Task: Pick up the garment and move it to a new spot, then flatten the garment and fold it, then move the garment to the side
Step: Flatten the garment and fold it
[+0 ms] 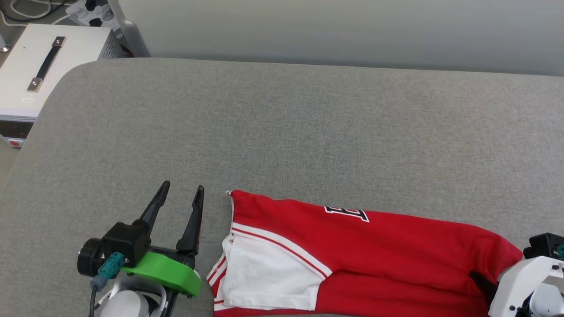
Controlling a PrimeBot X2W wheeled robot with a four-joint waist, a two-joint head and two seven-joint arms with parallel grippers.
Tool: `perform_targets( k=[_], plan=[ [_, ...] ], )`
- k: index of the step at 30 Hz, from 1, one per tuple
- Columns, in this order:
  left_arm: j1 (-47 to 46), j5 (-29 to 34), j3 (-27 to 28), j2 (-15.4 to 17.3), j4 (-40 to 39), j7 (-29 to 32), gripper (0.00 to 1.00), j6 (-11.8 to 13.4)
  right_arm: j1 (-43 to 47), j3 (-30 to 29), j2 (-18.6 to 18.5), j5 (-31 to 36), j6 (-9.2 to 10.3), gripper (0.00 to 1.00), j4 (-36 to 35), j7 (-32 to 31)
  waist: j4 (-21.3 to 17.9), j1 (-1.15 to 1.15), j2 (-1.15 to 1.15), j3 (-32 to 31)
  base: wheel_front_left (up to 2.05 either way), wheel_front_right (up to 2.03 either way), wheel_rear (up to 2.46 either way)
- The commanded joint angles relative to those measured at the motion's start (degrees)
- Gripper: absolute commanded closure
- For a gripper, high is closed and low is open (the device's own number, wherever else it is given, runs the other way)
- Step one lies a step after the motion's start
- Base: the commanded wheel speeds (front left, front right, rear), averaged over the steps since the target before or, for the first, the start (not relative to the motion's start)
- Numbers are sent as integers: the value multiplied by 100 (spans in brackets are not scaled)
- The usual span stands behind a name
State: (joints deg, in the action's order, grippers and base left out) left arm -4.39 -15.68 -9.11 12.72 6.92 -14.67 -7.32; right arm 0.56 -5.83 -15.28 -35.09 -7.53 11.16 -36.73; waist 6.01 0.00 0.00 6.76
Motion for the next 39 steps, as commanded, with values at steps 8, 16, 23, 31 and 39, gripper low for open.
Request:
perform_targets(
  k=[8,16,23,31,39],
  plan=[
    [148,-77,-60,55,47,-32,0,-16,6,-320,-691,304,4,100,362,468,-45,0,0,-228,0,0,0],
    [186,-105,-14,-10,30,-32,0,-16,-44,-545,-841,484,4,100,547,661,-1,0,0,-329,0,0,0],
    [394,-129,-24,-41,94,-33,0,-16,215,-311,-673,445,4,100,192,698,-41,0,0,-608,0,0,0],
    [501,-164,-33,-54,67,-33,0,-16,556,33,-364,320,4,100,-571,351,-33,0,0,-843,0,0,0],
    [618,-195,-53,-53,77,-33,0,-16,712,555,191,143,4,100,-1284,150,66,0,0,-953,0,0,0]
  ],
)
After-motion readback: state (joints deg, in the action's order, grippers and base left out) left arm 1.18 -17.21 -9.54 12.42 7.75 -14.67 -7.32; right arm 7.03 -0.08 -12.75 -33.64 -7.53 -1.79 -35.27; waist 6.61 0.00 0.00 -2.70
